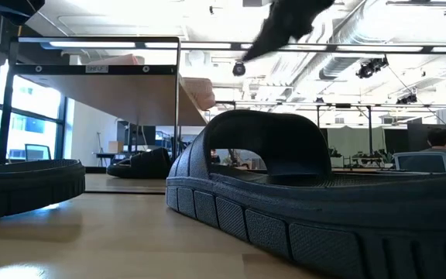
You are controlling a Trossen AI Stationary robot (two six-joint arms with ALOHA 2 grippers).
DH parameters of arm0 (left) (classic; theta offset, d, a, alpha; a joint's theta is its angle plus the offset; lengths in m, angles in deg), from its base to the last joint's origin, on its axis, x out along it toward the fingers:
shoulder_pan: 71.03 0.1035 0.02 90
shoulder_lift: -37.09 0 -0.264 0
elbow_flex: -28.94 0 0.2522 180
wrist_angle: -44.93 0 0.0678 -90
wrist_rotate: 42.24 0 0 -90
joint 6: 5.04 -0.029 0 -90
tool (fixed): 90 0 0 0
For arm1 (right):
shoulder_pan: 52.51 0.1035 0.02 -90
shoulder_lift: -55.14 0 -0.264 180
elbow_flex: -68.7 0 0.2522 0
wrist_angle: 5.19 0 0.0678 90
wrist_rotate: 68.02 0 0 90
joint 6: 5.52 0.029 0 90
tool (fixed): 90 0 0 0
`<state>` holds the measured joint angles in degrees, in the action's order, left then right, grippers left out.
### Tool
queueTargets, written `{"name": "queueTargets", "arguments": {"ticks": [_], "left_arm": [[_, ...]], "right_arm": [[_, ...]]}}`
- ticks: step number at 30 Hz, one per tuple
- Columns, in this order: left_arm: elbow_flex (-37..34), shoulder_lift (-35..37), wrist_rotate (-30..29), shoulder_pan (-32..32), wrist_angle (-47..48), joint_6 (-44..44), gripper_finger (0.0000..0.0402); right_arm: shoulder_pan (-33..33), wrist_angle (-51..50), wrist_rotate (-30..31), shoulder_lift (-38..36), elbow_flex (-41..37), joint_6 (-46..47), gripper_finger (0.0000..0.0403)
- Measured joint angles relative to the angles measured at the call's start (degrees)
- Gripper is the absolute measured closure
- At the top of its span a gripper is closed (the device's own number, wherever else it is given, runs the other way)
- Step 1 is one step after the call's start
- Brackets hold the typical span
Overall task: Pick and place slides into the shelf
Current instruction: Put the black slide under the shelf
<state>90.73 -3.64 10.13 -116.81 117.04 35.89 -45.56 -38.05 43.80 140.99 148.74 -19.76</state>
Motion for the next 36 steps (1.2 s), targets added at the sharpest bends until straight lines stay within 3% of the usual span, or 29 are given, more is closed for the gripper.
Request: {"name": "queueTargets", "arguments": {"ticks": [7,11,18,23,36], "left_arm": [[0.0,-1.6,-0.1,0.0,-0.9,-0.1,0.0245],[0.0,-2.4,-0.6,0.0,-1.3,-0.1,0.0245],[0.0,-3.1,-2.3,0.0,-1.3,-0.1,0.0245],[0.0,-3.0,-2.5,0.0,-1.6,0.0,0.0245],[0.0,-3.0,-3.6,0.0,-1.7,0.1,0.0245]], "right_arm": [[15.0,-0.5,2.1,0.7,0.0,0.5,0.0402],[20.1,-0.2,3.7,2.2,0.0,2.1,0.0384],[22.2,0.5,4.6,5.4,0.0,3.2,0.03],[23.1,3.1,5.2,9.1,0.0,-1.1,0.0255],[29.3,11.0,5.9,16.2,0.0,-3.7,0.0247]]}}
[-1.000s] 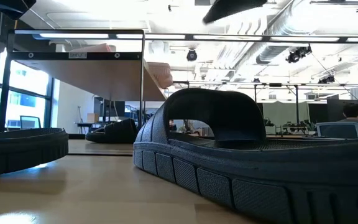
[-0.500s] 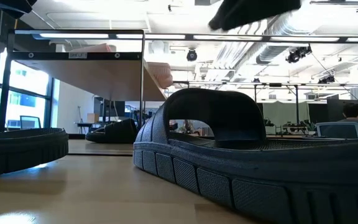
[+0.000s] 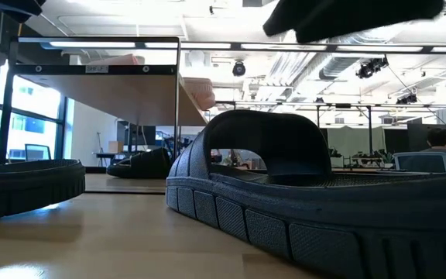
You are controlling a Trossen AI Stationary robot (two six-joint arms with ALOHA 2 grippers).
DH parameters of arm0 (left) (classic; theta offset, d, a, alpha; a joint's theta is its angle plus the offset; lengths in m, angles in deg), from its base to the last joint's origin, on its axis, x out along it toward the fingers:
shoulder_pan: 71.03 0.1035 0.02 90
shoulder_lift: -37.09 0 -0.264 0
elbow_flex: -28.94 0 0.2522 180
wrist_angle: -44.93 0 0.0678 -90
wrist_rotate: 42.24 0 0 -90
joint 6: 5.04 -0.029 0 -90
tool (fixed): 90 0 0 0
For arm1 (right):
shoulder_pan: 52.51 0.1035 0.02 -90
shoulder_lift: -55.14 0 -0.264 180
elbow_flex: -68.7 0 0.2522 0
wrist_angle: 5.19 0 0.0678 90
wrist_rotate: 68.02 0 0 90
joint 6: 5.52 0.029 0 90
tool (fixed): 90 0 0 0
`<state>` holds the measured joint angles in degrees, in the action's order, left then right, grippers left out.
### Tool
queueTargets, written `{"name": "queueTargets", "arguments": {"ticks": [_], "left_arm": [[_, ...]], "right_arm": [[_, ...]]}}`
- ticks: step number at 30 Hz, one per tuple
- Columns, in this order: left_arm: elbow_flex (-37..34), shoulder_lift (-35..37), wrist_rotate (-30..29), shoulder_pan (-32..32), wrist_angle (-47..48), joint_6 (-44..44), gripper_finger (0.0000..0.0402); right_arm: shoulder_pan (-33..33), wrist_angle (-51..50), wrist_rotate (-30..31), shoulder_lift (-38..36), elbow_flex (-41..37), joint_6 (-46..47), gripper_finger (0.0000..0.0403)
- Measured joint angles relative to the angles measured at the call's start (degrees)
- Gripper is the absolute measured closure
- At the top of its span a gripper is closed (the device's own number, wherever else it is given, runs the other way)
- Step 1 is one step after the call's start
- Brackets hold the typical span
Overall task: Pick and place slides into the shelf
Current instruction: Put the black slide under the shelf
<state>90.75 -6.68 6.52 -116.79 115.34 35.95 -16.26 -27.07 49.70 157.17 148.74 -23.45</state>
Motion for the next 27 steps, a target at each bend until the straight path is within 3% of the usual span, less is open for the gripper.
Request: {"name": "queueTargets", "arguments": {"ticks": [9,18,27], "left_arm": [[0.0,0.0,-1.1,0.0,-0.1,0.0,0.0245],[0.0,0.0,-1.4,0.0,0.0,0.0,0.0245],[0.0,0.0,-1.5,0.0,0.0,0.0,0.0245]], "right_arm": [[-2.1,0.6,3.8,6.8,0.0,-1.2,0.0247],[-3.0,1.0,7.8,7.6,0.0,-0.3,0.0249],[-4.6,-0.2,5.2,7.6,0.0,2.5,0.0319]]}}
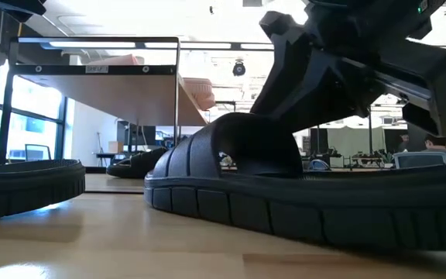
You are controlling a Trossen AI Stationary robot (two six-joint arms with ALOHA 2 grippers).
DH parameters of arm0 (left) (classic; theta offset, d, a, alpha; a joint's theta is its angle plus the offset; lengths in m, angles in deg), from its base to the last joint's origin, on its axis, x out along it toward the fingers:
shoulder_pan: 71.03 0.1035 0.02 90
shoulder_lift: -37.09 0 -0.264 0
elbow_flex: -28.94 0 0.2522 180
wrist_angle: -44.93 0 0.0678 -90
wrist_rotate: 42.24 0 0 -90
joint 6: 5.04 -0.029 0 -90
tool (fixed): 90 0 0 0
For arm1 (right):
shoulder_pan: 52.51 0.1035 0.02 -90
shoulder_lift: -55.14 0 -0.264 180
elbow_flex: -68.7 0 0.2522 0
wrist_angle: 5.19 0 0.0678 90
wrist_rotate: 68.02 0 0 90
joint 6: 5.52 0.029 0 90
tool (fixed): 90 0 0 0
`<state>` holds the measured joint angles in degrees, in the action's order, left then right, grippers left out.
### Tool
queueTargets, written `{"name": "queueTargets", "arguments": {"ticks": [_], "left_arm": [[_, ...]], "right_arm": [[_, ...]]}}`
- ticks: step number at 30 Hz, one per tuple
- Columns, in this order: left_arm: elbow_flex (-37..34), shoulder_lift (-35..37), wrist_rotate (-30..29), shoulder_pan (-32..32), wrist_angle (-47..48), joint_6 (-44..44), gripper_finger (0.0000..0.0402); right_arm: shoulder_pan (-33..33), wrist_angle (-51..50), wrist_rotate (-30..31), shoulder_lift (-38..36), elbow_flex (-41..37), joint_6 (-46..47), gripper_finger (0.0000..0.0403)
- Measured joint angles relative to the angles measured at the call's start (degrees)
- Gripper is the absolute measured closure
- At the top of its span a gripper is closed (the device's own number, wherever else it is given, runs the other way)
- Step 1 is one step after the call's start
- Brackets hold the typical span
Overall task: Pick and place slides into the shelf
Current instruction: Put the black slide under the shelf
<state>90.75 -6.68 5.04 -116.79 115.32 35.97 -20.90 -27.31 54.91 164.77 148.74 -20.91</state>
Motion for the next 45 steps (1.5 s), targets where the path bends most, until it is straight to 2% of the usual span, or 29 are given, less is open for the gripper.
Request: {"name": "queueTargets", "arguments": {"ticks": [6,8,16,19,23,36,39,45], "left_arm": [[0.0,0.0,0.0,0.0,0.0,0.0,0.0245],[0.0,0.0,0.0,0.0,0.0,0.0,0.0245],[0.0,0.0,0.2,0.0,0.0,0.0,0.0245],[0.0,0.0,0.4,0.0,-0.1,0.0,0.0245],[0.0,0.0,0.9,0.0,-0.2,0.0,0.0245],[0.0,0.0,1.1,0.0,-0.5,-2.6,0.0245],[0.0,0.0,1.1,0.0,-2.8,-6.4,0.0245],[0.0,0.0,-1.2,0.0,-7.3,-17.6,0.0245]], "right_arm": [[-0.7,0.1,-2.9,-0.1,0.1,0.1,0.0388],[-0.7,0.1,-3.0,-0.1,0.1,0.7,0.0397],[-0.3,-0.1,-4.3,-1.6,0.1,1.8,0.0401],[0.2,-0.2,-6.8,-3.6,0.0,2.0,0.0401],[0.5,-0.2,-9.7,-7.6,0.0,2.5,0.0402],[0.4,1.3,-12.7,-21.4,0.0,1.3,0.0402],[-0.6,4.6,-16.5,-24.4,0.0,0.3,0.0403],[-5.9,9.9,-28.1,-27.8,0.0,-0.8,0.0403]]}}
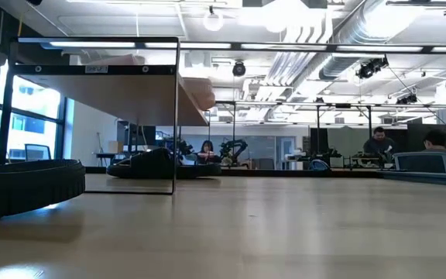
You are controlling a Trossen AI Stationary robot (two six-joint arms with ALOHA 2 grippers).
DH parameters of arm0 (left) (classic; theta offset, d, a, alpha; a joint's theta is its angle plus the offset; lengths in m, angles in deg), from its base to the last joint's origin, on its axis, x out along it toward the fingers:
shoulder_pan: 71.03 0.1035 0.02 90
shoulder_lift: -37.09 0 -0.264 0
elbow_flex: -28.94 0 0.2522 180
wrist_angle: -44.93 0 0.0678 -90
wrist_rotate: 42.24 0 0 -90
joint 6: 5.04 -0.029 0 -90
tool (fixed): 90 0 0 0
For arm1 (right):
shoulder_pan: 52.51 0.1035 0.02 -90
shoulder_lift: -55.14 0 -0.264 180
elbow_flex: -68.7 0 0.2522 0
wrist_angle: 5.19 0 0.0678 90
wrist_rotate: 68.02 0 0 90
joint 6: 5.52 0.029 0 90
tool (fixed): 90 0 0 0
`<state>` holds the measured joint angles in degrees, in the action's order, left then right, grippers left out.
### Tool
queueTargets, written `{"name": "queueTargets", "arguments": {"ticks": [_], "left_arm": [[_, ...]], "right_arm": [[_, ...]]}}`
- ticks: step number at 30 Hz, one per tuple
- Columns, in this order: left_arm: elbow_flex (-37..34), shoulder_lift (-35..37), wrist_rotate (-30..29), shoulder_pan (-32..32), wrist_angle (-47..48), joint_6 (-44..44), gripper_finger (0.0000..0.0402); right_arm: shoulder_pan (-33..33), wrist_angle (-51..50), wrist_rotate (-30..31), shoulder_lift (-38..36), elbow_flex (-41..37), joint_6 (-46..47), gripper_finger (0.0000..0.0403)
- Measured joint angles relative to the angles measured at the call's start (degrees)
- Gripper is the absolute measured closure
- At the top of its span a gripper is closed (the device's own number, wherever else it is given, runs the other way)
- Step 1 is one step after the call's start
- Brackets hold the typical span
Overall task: Pick and place slides into the shelf
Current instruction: Put the black slide under the shelf
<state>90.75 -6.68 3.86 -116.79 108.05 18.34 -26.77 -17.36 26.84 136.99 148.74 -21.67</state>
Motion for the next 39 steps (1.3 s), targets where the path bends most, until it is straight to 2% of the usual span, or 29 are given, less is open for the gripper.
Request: {"name": "queueTargets", "arguments": {"ticks": [7,17,22,26,29,32,39], "left_arm": [[0.0,0.0,-8.3,0.0,0.0,-10.7,0.0245],[0.0,0.9,-23.9,0.0,-0.1,-23.7,0.0245],[0.0,7.1,-21.9,0.0,-5.0,-25.7,0.0245],[0.0,14.7,-18.7,0.0,-12.2,-32.4,0.0245],[0.0,19.4,-16.1,0.0,-16.9,-38.6,0.0245],[0.0,21.7,-13.6,0.0,-19.4,-42.8,0.0245],[0.0,22.2,-13.3,0.0,-19.8,-45.9,0.0245]], "right_arm": [[-10.6,4.6,-11.4,-2.3,0.0,-4.3,0.0403],[-33.3,15.8,-35.2,-0.6,0.0,-1.2,0.0403],[-38.7,20.8,-43.2,2.4,0.0,1.6,0.0403],[-41.2,22.4,-48.6,5.3,1.4,3.8,0.0403],[-41.9,22.7,-50.0,7.2,4.0,4.1,0.0403],[-42.3,21.8,-52.3,9.9,7.8,3.8,0.0403],[-43.8,21.3,-59.7,20.6,21.9,8.6,0.0403]]}}
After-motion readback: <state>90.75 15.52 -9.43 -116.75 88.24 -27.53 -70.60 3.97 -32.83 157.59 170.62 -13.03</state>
